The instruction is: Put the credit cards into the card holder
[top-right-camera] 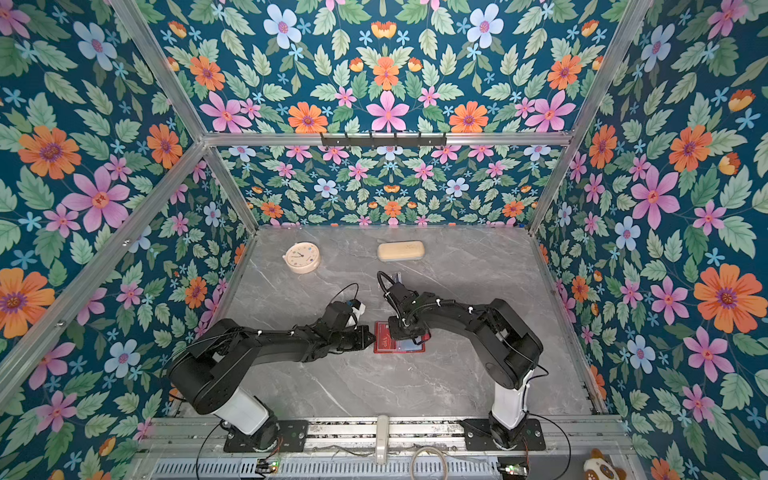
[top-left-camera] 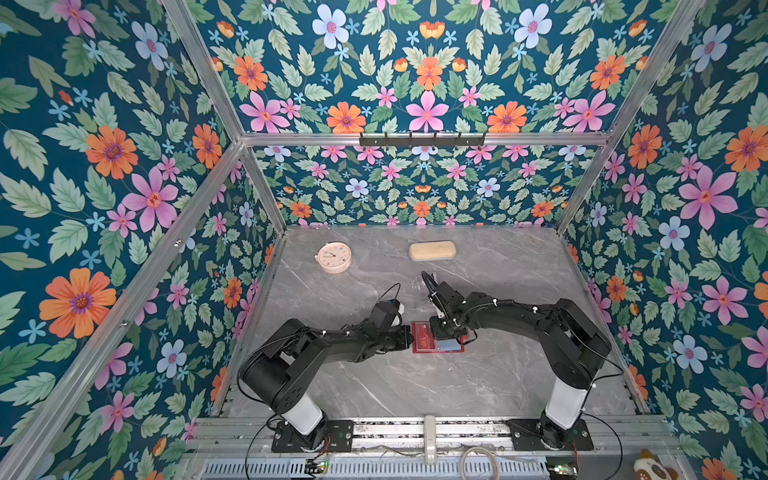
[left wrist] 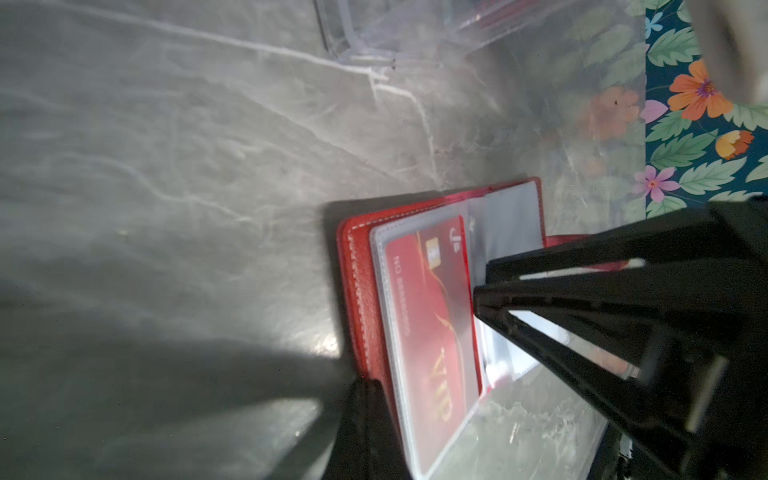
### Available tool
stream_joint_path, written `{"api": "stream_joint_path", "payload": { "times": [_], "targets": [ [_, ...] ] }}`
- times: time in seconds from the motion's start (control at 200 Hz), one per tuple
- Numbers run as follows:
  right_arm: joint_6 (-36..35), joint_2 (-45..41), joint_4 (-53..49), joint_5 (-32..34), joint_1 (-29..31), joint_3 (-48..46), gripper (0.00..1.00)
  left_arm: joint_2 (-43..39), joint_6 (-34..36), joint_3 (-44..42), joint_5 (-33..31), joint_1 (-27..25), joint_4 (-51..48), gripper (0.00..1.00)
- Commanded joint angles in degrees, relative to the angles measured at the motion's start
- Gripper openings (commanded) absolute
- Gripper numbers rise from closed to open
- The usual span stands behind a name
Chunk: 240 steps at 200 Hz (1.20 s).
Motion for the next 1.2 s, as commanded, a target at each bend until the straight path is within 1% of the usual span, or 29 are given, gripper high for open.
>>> {"api": "stream_joint_path", "payload": {
  "times": [0.0,0.295,0.41,0.44,0.525,0.59,0.655,0.8,0.985,1.08,1.195],
  "targets": [
    [0.06,0.21,-2.95,1.57,0.12,-1.11,0.26,0.35,0.87,-0.32,-2.16,-0.05,-5.02,0.00],
    [2.66,-6.84,0.01,3.22,-0.12,-5.26,0.26,0.00,1.24,0.07,-2.39,-0.01,-5.74,0.00],
    [3.48,-8.83,0.76,3.50,-1.31,-7.53,0.26,-0.26,1.59,0.62,-2.54,0.01,-6.27,0.00],
    [3.71,-11.23,0.99,3.50,-1.78,-8.19,0.26,-0.30,1.90,0.81,-2.54,0.01,-6.50,0.00],
    [4.21,-12.26,1.45,3.21,-3.09,-9.88,0.26,-0.73,2.43,1.54,-2.86,-0.01,-7.36,0.00],
    [4.43,-12.36,1.77,2.50,-3.88,-10.91,0.26,-1.25,2.88,2.08,-3.42,0.04,-8.15,0.12],
    [4.65,-12.05,1.70,2.27,-4.44,-11.61,0.25,-1.76,3.34,2.74,-3.85,-0.04,-9.15,0.22],
    [5.50,-11.11,1.96,2.08,-4.55,-12.74,0.24,-3.01,4.92,4.69,-5.32,-0.06,-11.98,0.35],
    [6.76,-10.96,3.53,1.31,-4.58,-14.31,0.23,-4.05,7.77,7.84,-5.95,-0.28,-14.49,0.38],
    [6.76,-10.94,4.07,1.22,-4.53,-14.80,0.23,-3.42,8.32,9.55,-4.27,-0.77,-13.11,0.38],
    [6.67,-10.58,3.90,1.23,-4.58,-14.62,0.22,-0.56,8.50,12.57,-0.61,-1.76,-11.36,0.36]
  ]
}}
